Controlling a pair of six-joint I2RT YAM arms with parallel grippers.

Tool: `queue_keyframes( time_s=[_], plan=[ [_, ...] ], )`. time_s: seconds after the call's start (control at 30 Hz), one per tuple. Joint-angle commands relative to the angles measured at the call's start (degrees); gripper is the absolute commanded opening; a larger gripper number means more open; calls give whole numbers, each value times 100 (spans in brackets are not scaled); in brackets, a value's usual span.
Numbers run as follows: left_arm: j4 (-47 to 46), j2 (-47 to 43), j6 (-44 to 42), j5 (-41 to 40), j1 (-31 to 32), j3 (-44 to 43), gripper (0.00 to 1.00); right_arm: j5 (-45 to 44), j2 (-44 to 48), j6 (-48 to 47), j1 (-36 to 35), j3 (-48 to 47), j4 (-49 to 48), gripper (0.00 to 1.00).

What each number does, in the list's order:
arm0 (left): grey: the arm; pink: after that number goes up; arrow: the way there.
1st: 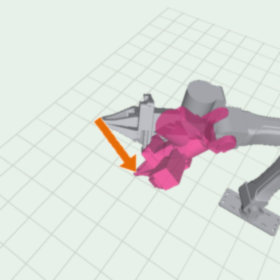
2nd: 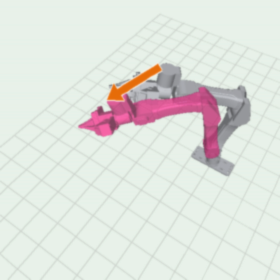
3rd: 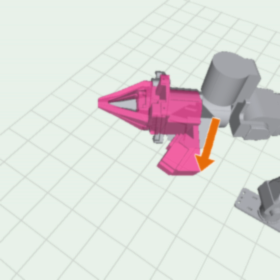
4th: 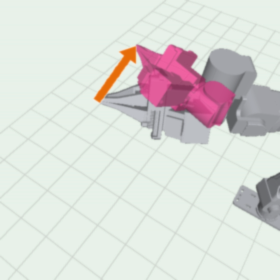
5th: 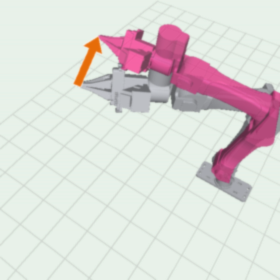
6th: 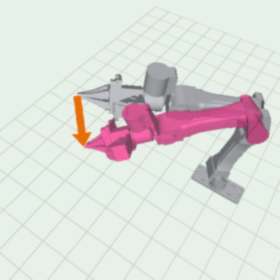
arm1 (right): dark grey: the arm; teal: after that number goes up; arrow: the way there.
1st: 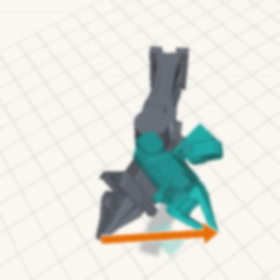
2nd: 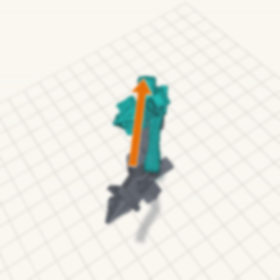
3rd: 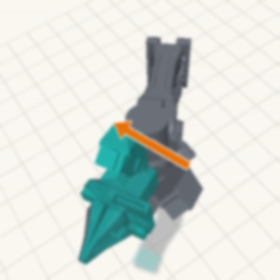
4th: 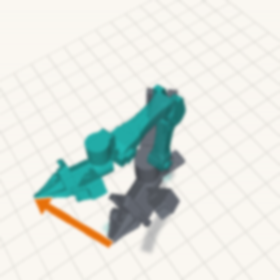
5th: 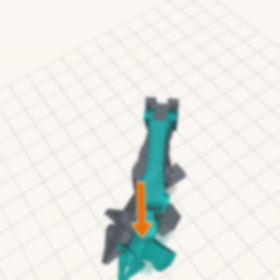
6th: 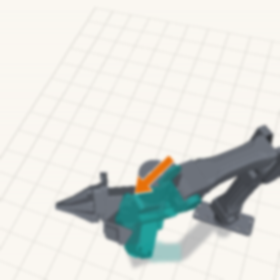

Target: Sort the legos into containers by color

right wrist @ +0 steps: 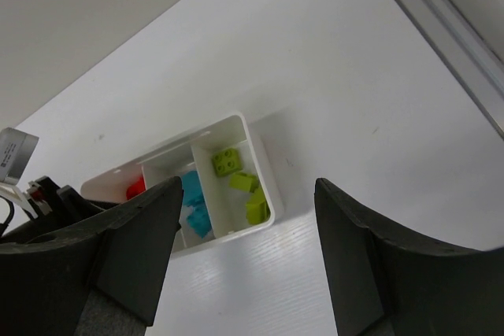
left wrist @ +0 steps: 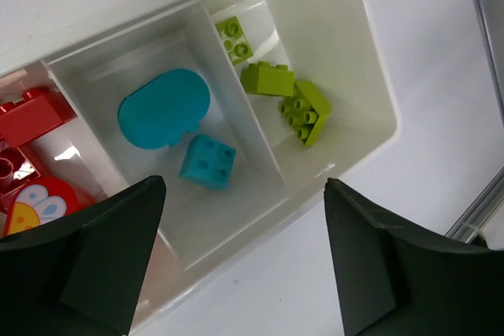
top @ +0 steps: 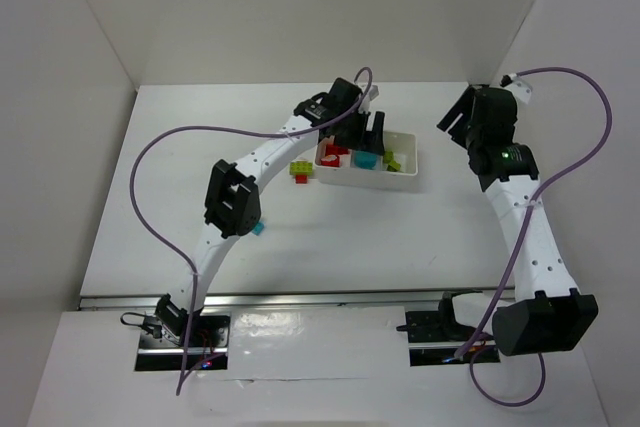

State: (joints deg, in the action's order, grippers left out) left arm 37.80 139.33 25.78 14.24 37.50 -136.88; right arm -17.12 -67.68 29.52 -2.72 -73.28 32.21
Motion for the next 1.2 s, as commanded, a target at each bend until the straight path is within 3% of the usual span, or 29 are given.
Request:
queue_keyframes(
  time_s=[0.0,0.1,0.23,0.4,0.57,0.77,1.17],
  plan=[
    [-256,-282,41,70,47,-129,92,244,159,-69,17,94,-47,75],
    [-256,-607,41,70,47,46,95,315,159,-122,17,147,-48,75],
    [129,-1573,-196,-377,47,757,87,736,159,-262,17,252,-179,75],
    [542,-3436,-574,-1990,47,2865,87,1062,27,-263,-377,577,-311,76],
    [1132,-4842,-513,-2654,-58,4993,100,860,-43,-130,-843,709,-566,76],
    [1011,-5328,-100,-2654,-427,6663,100,649,-228,-130,-1204,596,-566,76],
    [483,-4924,138,-2707,-892,7210,85,544,-404,-78,-1433,595,-619,76]
  ],
)
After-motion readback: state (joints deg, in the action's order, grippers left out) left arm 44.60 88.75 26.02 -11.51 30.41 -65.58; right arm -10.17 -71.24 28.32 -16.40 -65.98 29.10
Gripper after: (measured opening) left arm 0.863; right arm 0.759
